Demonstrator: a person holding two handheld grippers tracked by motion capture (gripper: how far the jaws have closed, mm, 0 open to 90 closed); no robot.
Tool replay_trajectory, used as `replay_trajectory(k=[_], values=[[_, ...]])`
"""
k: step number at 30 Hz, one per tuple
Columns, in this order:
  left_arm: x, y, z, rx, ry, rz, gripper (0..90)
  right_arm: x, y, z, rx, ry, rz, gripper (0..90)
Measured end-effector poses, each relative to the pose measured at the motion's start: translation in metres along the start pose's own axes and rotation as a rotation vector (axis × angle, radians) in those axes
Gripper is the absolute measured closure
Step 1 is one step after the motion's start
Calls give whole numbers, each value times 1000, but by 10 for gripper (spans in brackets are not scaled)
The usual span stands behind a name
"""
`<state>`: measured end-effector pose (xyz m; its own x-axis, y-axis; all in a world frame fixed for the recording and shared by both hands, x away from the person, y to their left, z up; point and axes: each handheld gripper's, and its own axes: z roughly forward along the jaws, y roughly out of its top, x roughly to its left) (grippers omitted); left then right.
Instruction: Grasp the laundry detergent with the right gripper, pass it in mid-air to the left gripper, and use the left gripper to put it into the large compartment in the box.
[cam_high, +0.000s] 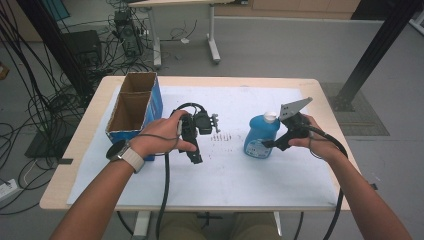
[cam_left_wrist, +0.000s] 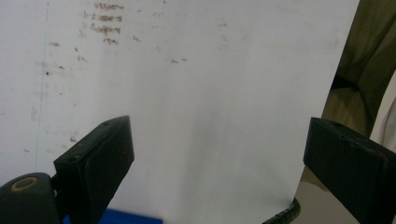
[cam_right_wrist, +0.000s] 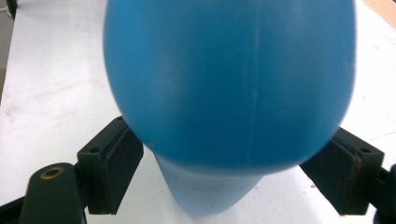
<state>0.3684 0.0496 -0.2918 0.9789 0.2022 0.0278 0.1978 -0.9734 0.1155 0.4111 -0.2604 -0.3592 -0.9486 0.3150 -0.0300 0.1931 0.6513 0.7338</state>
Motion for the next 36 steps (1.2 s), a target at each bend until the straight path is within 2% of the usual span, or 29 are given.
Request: replay_trajectory(k=[21, 36], values=[[1, 1, 1, 1, -1, 1, 89, 0, -5, 5, -25, -4, 10, 185], [1, 0, 1, -4, 0, -3, 88, 2, -9, 8, -62, -9, 19, 188]])
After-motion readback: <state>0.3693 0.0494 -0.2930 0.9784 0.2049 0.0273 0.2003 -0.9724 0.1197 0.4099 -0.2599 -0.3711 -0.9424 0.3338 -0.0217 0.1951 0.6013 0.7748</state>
